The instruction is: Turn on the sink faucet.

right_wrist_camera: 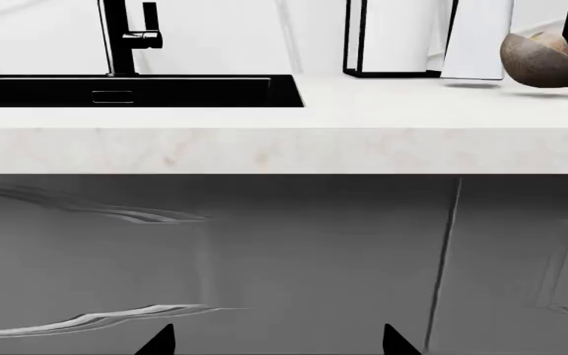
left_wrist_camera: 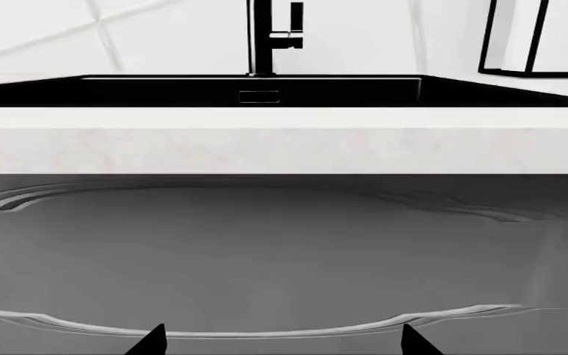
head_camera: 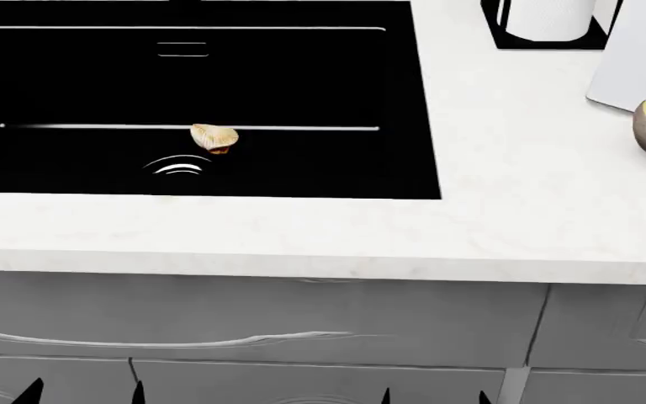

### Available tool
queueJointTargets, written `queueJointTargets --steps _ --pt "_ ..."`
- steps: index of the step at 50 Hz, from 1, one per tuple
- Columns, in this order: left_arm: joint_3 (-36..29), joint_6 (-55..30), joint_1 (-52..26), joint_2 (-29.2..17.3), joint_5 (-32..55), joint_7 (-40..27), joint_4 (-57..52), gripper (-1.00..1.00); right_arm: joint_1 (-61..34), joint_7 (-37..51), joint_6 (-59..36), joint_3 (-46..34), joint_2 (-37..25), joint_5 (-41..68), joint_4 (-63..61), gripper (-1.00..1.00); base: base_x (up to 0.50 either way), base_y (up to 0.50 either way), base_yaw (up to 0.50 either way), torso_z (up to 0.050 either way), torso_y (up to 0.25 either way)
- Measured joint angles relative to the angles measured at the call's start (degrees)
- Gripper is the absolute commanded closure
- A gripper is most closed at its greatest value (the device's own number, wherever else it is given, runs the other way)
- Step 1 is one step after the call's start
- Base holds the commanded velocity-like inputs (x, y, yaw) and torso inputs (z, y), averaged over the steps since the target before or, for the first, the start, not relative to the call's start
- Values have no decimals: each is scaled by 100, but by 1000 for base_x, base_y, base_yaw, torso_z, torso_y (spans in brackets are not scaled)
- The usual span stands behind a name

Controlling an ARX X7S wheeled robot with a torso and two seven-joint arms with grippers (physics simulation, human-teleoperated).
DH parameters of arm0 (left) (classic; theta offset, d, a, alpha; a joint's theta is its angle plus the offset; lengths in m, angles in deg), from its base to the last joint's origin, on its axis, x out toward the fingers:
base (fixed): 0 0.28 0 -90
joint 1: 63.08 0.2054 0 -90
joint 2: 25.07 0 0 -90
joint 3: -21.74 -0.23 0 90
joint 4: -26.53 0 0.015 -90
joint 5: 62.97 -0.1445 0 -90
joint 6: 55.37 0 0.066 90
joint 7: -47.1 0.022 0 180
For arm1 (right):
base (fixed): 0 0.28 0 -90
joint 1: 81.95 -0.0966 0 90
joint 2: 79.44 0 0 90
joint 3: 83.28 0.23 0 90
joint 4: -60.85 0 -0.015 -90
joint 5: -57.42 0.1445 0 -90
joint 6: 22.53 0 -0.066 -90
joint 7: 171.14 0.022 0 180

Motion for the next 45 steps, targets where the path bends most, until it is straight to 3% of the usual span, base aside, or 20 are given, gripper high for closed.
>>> queueJointTargets --steps 17,45 --pt "-285 66 24 -201 87 -259 -13 -100 44 242 82 -213 -208 181 -24 -100 0 0 0 0 0" --pt "-601 11 17 -490 225 -599 -17 -100 74 604 170 -448 -445 388 -66 -100 6 445 0 0 0"
